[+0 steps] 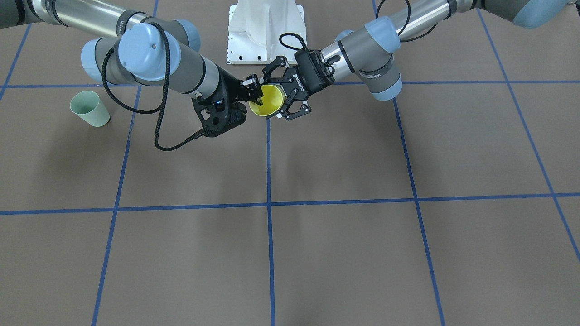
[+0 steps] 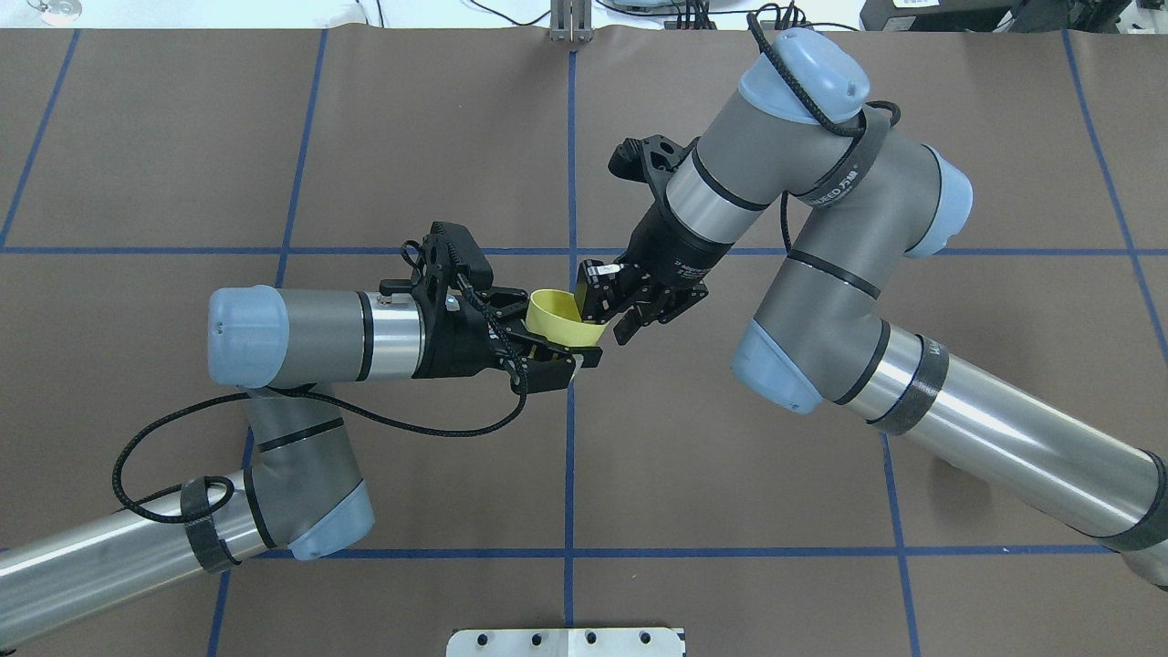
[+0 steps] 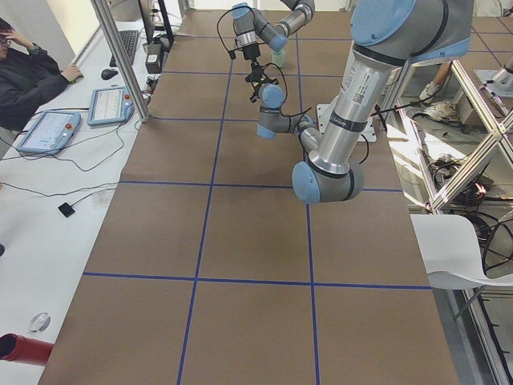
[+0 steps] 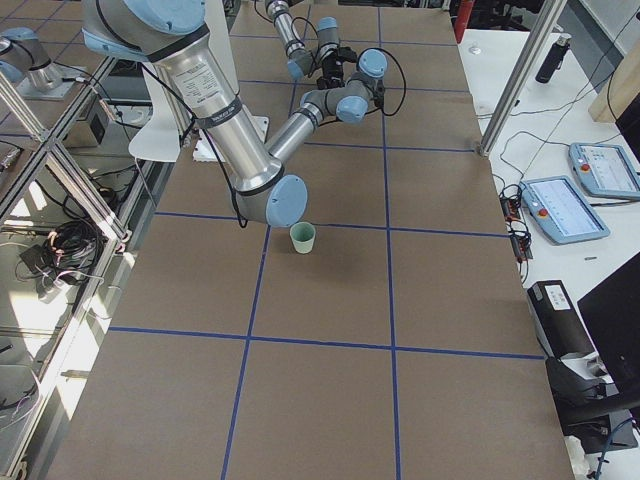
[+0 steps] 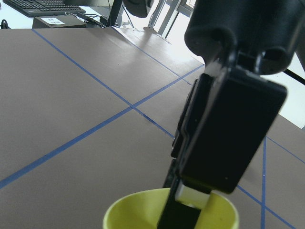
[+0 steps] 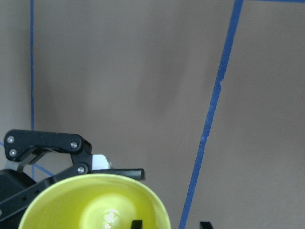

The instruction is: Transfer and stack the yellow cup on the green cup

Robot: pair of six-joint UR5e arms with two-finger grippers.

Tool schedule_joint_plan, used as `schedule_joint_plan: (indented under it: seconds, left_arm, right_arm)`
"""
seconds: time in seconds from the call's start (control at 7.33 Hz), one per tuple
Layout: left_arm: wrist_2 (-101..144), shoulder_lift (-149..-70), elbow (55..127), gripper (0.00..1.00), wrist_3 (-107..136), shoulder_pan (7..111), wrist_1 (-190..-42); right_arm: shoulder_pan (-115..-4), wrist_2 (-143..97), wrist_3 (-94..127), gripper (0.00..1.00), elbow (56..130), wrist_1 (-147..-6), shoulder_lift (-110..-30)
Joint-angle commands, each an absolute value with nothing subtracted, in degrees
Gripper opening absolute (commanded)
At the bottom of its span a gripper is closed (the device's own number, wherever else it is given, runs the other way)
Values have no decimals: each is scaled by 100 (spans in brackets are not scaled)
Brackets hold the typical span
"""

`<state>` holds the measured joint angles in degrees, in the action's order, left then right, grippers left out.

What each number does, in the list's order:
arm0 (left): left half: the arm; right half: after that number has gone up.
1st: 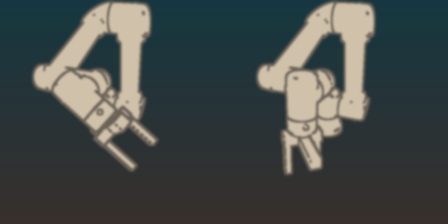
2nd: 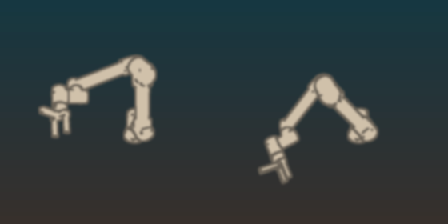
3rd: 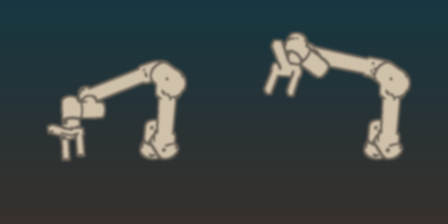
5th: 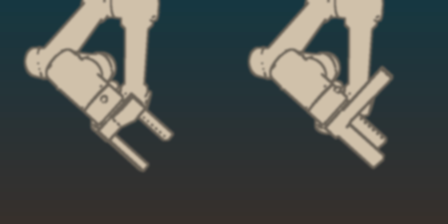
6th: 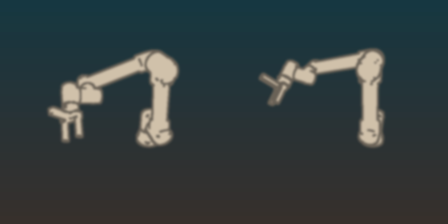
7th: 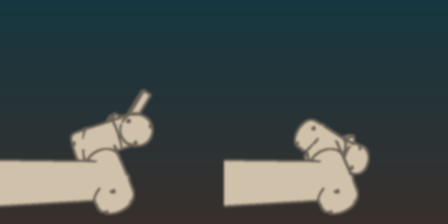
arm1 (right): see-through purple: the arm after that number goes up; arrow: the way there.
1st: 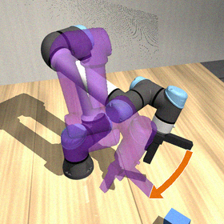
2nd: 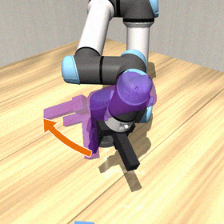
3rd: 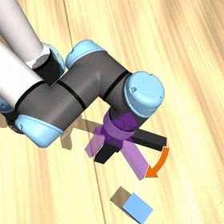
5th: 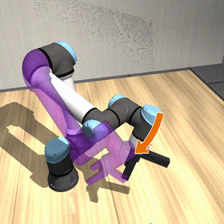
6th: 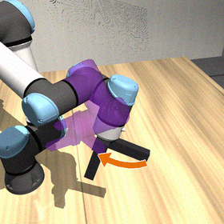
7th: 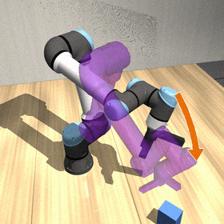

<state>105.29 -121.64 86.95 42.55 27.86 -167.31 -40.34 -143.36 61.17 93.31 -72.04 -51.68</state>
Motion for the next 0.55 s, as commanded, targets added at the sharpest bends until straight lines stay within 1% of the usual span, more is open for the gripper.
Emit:
schedule_joint_plan:
  seconds: [0.0, 0.14, 0.27, 0.41]
  left_arm:
    - [10529, -12164, 8701, 0, 4263, 2786, -16734]
    - [10529, -12164, 8701, 0, 4263, 2786, -16743]
    - [10529, -12164, 8701, 0, 4263, 2786, -16743]
    - [10529, -12173, 8701, 0, 4263, 2786, -16743]
  right_arm:
    - [-4034, -14344, 6117, 32, 9334, -7207, -5177]
    - [-4034, -14344, 6108, 21, 9343, -7198, -5177]
    - [-4034, -14344, 6108, 17, 9343, -7198, -5177]
    - [-4034, -14344, 6108, 16, 9343, -7198, -5177]
